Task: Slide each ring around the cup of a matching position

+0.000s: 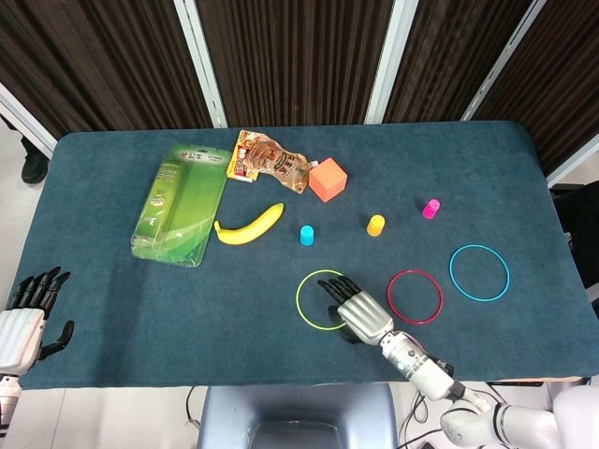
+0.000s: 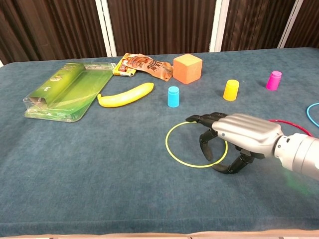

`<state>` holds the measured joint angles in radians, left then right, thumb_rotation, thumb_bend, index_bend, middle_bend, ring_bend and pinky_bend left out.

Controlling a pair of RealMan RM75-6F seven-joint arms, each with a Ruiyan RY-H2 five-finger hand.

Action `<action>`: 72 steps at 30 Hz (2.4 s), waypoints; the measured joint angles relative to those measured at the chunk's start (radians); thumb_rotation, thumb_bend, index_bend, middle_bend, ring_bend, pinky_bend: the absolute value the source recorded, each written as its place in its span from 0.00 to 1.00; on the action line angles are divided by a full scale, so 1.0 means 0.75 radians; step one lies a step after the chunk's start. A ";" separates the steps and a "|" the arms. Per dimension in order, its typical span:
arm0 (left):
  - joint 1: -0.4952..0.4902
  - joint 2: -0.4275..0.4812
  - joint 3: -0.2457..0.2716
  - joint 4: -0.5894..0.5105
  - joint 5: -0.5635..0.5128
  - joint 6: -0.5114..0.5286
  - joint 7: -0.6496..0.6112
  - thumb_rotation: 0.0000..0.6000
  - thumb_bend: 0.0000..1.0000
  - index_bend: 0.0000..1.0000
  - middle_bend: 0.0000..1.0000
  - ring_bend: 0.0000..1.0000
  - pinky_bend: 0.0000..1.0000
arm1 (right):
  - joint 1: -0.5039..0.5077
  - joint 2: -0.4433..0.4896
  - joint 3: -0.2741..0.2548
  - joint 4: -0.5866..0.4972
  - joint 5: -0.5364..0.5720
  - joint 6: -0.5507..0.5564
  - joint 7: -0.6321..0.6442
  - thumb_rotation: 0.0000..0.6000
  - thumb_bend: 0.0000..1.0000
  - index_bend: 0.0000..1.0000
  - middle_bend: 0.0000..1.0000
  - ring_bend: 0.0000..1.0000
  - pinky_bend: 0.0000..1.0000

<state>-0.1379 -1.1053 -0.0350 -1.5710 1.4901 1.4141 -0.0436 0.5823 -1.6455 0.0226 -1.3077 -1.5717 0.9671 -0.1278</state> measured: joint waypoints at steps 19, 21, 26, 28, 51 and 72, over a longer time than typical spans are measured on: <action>0.012 0.016 0.009 -0.032 0.007 0.016 0.012 1.00 0.44 0.00 0.00 0.00 0.01 | 0.022 -0.019 -0.015 0.013 0.059 -0.037 -0.036 1.00 0.45 0.66 0.02 0.00 0.00; 0.013 0.017 0.011 -0.034 0.008 0.017 0.014 1.00 0.44 0.00 0.00 0.00 0.01 | 0.024 -0.021 -0.017 0.013 0.063 -0.040 -0.040 1.00 0.45 0.66 0.02 0.00 0.00; 0.016 0.020 0.014 -0.033 0.011 0.020 0.011 1.00 0.44 0.00 0.00 0.00 0.01 | 0.027 -0.023 -0.022 0.012 0.069 -0.040 -0.039 1.00 0.45 0.66 0.02 0.00 0.00; 0.010 0.016 0.009 -0.027 0.006 0.011 0.009 1.00 0.44 0.00 0.00 0.00 0.01 | 0.028 -0.023 -0.023 0.013 0.072 -0.041 -0.040 1.00 0.45 0.66 0.02 0.00 0.00; 0.007 0.013 0.005 -0.020 0.002 0.012 0.003 1.00 0.44 0.00 0.00 0.00 0.01 | 0.032 -0.033 -0.030 0.023 0.071 -0.012 -0.017 1.00 0.52 0.84 0.09 0.00 0.00; 0.007 0.017 0.006 -0.022 0.002 0.010 0.002 1.00 0.44 0.00 0.00 0.00 0.01 | 0.026 -0.058 0.002 0.060 0.011 0.127 0.035 1.00 0.53 0.93 0.15 0.00 0.00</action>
<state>-0.1327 -1.0926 -0.0308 -1.5876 1.4918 1.4215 -0.0424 0.6018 -1.6887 0.0244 -1.2629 -1.5638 1.0620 -0.1017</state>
